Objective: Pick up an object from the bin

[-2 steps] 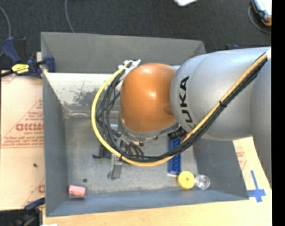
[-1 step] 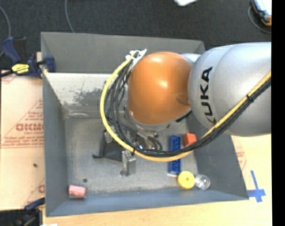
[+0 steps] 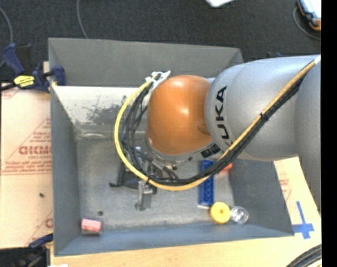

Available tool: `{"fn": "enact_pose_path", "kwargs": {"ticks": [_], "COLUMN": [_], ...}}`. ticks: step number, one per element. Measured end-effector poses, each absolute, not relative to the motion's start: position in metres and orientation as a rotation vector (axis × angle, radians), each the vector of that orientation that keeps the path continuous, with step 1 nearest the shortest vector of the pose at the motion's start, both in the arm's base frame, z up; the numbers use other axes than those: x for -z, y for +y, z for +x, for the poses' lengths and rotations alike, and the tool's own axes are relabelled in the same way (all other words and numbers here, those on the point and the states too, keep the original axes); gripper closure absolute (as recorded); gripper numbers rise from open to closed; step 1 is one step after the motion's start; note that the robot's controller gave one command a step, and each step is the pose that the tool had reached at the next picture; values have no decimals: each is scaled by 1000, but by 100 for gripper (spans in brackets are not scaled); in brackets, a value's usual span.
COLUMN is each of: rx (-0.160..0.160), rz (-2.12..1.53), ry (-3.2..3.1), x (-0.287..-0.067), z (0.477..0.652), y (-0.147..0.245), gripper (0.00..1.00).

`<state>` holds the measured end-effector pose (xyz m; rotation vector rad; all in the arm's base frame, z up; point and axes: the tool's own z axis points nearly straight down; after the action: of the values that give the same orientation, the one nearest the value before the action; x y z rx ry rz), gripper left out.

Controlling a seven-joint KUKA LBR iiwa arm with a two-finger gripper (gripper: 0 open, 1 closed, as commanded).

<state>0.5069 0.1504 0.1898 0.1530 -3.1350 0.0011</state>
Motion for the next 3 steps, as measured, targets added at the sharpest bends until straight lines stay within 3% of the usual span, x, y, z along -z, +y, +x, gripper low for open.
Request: {"fn": "enact_pose_path", "kwargs": {"ticks": [1, 2, 3], "rx": [-4, -1, -3], "rz": [489, 581, 501], "ry": [-3099, -3085, -3099], "x": [-145, -99, -72], "z": [512, 528, 538], "y": [135, 105, 104], "gripper": [0, 0, 100]}}
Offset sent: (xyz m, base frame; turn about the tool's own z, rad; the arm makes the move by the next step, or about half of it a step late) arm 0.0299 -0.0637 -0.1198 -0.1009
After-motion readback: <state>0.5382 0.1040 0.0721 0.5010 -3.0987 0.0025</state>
